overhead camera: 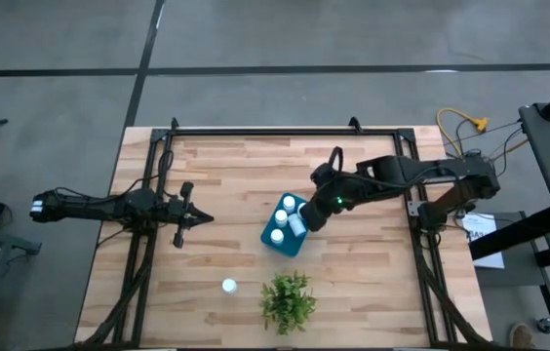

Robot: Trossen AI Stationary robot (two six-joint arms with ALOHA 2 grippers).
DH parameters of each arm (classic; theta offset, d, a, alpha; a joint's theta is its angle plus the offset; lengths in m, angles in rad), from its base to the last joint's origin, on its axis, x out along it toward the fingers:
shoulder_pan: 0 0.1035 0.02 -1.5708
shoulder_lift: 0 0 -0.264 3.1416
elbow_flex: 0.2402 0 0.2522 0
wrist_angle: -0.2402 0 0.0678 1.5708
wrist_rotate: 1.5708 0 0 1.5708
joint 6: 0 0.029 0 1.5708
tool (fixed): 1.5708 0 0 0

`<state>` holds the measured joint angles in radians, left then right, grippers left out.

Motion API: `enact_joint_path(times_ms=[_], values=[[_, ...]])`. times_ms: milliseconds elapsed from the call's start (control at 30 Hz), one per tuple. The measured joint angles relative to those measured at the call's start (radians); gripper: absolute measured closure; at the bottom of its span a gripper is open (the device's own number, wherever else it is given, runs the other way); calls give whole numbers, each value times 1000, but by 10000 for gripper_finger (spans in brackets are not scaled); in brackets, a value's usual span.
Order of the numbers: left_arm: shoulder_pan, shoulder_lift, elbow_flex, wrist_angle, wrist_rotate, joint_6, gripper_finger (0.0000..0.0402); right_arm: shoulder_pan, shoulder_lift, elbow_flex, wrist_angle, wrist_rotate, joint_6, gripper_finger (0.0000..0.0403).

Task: Pick and place pill bottles into a basket
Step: Put the white pill bottle into the blue bin

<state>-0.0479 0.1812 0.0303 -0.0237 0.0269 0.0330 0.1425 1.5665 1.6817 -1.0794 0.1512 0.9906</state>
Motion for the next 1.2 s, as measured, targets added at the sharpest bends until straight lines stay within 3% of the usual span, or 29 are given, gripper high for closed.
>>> enact_joint_path(times_ms=[333,633,933,1200], values=[[0,6,0,-1,0,0,402,-5,0,0,-27,13,17,193],[0,6,0,-1,0,0,402,-6,6,0,-45,57,35,116],[0,6,0,-1,0,0,402,-6,6,-12,-47,47,72,85],[0,6,0,-1,0,0,402,-5,91,-35,-48,-68,45,97]])
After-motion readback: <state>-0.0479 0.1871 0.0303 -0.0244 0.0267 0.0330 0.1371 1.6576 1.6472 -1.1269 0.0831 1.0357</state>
